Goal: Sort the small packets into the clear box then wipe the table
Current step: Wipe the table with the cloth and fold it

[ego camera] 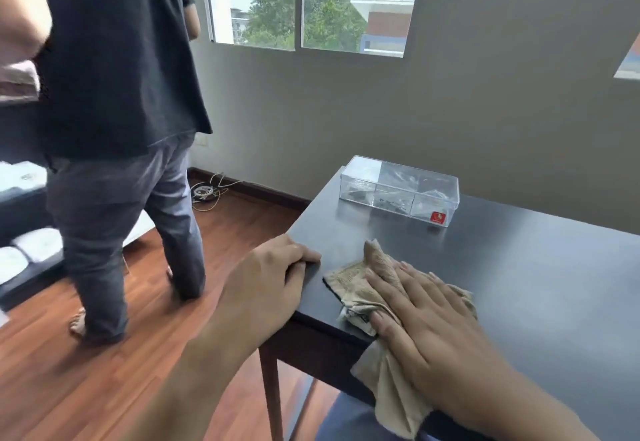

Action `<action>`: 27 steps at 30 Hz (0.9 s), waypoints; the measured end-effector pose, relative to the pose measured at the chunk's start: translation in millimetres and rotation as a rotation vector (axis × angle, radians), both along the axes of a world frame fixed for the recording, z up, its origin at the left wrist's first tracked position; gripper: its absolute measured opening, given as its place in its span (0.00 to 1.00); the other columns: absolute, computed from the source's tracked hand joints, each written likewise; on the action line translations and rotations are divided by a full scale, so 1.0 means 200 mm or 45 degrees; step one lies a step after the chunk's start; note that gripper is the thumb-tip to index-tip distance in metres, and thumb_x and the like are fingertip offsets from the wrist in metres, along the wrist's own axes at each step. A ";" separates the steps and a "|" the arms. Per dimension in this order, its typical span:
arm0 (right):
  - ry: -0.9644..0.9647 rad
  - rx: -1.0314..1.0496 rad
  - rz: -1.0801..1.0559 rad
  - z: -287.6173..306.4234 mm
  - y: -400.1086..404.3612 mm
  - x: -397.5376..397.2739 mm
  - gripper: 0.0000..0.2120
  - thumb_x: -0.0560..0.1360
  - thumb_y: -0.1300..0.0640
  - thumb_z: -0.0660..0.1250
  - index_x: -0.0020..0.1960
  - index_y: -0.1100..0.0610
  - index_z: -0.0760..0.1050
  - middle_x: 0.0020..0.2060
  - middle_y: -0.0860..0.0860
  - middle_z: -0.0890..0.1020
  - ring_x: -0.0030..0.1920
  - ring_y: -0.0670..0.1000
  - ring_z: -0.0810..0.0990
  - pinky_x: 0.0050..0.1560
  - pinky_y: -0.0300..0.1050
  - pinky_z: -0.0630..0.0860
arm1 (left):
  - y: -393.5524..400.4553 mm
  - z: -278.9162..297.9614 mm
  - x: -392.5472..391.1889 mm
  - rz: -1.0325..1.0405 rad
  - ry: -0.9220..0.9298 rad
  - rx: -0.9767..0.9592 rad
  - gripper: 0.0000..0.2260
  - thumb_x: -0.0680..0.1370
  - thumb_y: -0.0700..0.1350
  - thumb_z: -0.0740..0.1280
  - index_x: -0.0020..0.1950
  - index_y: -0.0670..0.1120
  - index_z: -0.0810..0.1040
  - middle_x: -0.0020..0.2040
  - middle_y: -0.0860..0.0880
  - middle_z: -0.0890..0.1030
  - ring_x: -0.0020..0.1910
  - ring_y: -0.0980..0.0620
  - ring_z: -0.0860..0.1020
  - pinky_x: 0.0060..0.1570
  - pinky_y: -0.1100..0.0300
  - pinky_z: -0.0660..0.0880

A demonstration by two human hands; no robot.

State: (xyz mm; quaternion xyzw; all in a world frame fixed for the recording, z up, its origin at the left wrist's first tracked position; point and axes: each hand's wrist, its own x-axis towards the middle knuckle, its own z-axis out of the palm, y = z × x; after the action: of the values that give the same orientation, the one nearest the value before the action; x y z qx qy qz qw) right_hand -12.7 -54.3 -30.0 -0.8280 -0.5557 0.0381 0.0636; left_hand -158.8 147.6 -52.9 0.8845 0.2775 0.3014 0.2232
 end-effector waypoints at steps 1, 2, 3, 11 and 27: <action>-0.020 -0.040 -0.003 0.01 -0.02 -0.02 0.42 0.66 0.28 0.18 0.79 0.32 0.39 0.80 0.34 0.38 0.78 0.36 0.31 0.78 0.44 0.34 | -0.02 -0.01 -0.06 -0.018 -0.013 0.017 0.12 0.80 0.44 0.63 0.56 0.57 0.84 0.55 0.62 0.82 0.59 0.61 0.80 0.59 0.56 0.78; -0.037 -0.077 -0.008 0.01 -0.02 -0.03 0.44 0.65 0.28 0.16 0.79 0.32 0.37 0.79 0.34 0.36 0.77 0.36 0.30 0.78 0.44 0.34 | -0.04 -0.01 -0.12 -0.037 -0.028 0.032 0.12 0.80 0.42 0.65 0.56 0.56 0.84 0.56 0.62 0.82 0.62 0.63 0.79 0.61 0.60 0.76; -0.044 -0.100 -0.012 0.02 -0.01 -0.04 0.43 0.65 0.27 0.17 0.79 0.32 0.36 0.79 0.34 0.35 0.77 0.37 0.30 0.78 0.45 0.33 | -0.05 -0.01 -0.17 -0.053 -0.043 0.044 0.13 0.80 0.40 0.66 0.57 0.56 0.84 0.57 0.61 0.82 0.63 0.65 0.78 0.61 0.64 0.75; 0.043 0.034 0.038 -0.01 0.45 -0.10 0.31 0.81 0.37 0.40 0.83 0.44 0.47 0.83 0.51 0.46 0.82 0.52 0.43 0.81 0.56 0.39 | -0.08 0.01 -0.21 0.051 -0.122 0.100 0.09 0.77 0.39 0.70 0.51 0.53 0.85 0.50 0.59 0.83 0.50 0.61 0.82 0.48 0.56 0.80; 0.027 0.135 -0.561 0.01 -0.81 0.27 0.32 0.77 0.32 0.39 0.81 0.35 0.49 0.82 0.40 0.53 0.81 0.42 0.46 0.79 0.43 0.40 | -0.25 -0.01 0.24 -0.623 0.400 0.188 0.27 0.77 0.73 0.50 0.74 0.70 0.67 0.78 0.65 0.65 0.79 0.67 0.55 0.79 0.55 0.56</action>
State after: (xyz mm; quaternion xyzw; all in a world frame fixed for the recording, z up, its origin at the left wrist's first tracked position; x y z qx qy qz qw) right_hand 42.1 -216.6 -28.3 -0.9245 -0.3618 0.0026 0.1197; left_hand -111.5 97.4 -54.1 0.9748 0.0645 0.1174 0.1784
